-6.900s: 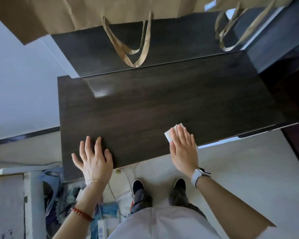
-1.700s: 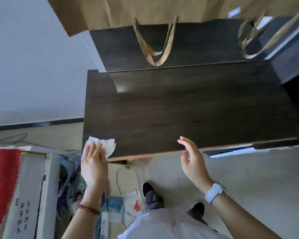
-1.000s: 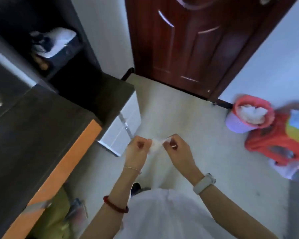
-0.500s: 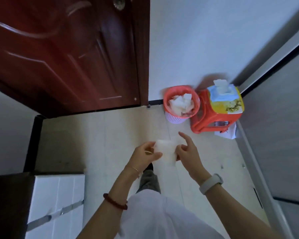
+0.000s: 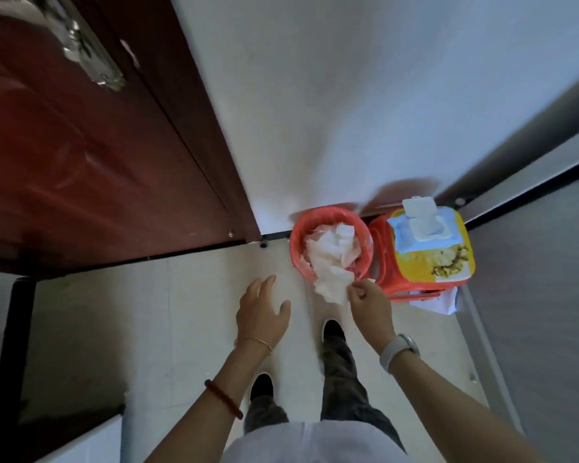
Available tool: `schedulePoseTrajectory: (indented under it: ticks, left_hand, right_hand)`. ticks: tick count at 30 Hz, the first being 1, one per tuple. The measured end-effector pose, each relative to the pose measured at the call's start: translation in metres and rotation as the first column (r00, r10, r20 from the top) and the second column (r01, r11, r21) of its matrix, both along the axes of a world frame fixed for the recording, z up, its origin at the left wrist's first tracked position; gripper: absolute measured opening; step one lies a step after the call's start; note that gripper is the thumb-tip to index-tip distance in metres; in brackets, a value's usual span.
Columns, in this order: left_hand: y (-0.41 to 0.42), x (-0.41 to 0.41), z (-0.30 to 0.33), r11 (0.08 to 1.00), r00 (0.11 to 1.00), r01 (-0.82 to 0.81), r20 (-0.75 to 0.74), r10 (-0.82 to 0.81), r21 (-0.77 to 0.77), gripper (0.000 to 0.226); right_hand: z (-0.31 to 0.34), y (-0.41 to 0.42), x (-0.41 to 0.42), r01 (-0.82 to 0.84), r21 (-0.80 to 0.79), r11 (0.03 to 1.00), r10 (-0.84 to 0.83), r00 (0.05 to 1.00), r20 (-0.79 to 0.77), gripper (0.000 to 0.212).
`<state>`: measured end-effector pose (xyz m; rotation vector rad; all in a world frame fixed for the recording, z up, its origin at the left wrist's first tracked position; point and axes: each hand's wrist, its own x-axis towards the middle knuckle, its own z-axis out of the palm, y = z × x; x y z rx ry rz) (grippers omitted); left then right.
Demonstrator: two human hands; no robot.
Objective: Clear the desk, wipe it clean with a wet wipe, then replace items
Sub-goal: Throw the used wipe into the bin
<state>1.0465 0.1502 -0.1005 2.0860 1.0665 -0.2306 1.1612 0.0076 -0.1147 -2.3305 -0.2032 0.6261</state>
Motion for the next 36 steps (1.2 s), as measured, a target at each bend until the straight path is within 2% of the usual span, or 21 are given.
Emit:
schedulePoseTrajectory:
  ticks: [3,7,10,14,16,19,22,26,29,33,36]
  left_hand:
    - [0.005,0.048,-0.036,0.995,0.998,-0.015,-0.066,0.022,0.102,0.056]
    - [0.005,0.09,-0.068,0.988,0.991,-0.055,-0.113,0.071,0.145,0.058]
    - [0.001,0.102,-0.072,0.989,0.975,-0.032,-0.211,0.063,0.145,0.059]
    - [0.007,0.096,-0.052,0.972,0.955,0.019,-0.292,0.052,0.235,0.057]
    - [0.014,0.082,-0.034,0.953,0.955,0.006,-0.285,0.084,0.302,0.055]
    - [0.029,0.045,0.005,0.916,0.952,-0.1,-0.231,0.201,0.388,0.051]
    - [0.043,-0.015,0.051,0.822,0.923,-0.303,-0.065,0.379,0.483,0.04]
    - [0.037,-0.127,0.118,0.647,0.789,-0.543,0.062,0.611,0.535,0.033]
    - [0.011,-0.23,0.154,0.476,0.659,-0.654,0.134,0.74,0.588,0.025]
    - [-0.05,-0.37,0.182,0.242,0.391,-0.778,0.145,0.909,0.58,0.031]
    - [-0.101,-0.463,0.192,0.066,0.204,-0.834,0.194,0.96,0.547,0.033]
  right_hand:
    - [-0.057,0.019,0.067,-0.134,-0.111,0.985,0.131,0.991,-0.039,0.02]
    - [-0.097,0.04,0.121,-0.383,-0.216,0.898,0.309,0.899,-0.31,0.054]
    - [-0.107,0.046,0.139,-0.486,-0.255,0.836,0.404,0.86,-0.312,0.057]
    - [-0.075,0.06,0.13,-0.651,-0.285,0.704,0.63,0.757,-0.172,0.047]
    - [-0.049,0.072,0.115,-0.717,-0.344,0.606,0.751,0.659,-0.049,0.047]
    - [-0.005,0.099,0.084,-0.778,-0.344,0.525,0.847,0.519,0.117,0.044]
    - [0.043,0.131,0.039,-0.857,-0.23,0.46,0.867,0.379,0.324,0.042]
    - [0.118,0.165,-0.056,-0.93,-0.215,0.299,0.863,0.168,0.476,0.035]
    - [0.157,0.175,-0.148,-0.972,-0.18,0.15,0.829,0.025,0.559,0.033]
    - [0.191,0.166,-0.283,-0.992,-0.093,-0.083,0.793,-0.122,0.596,0.037]
    - [0.201,0.15,-0.382,-0.978,-0.032,-0.207,0.782,-0.185,0.595,0.032]
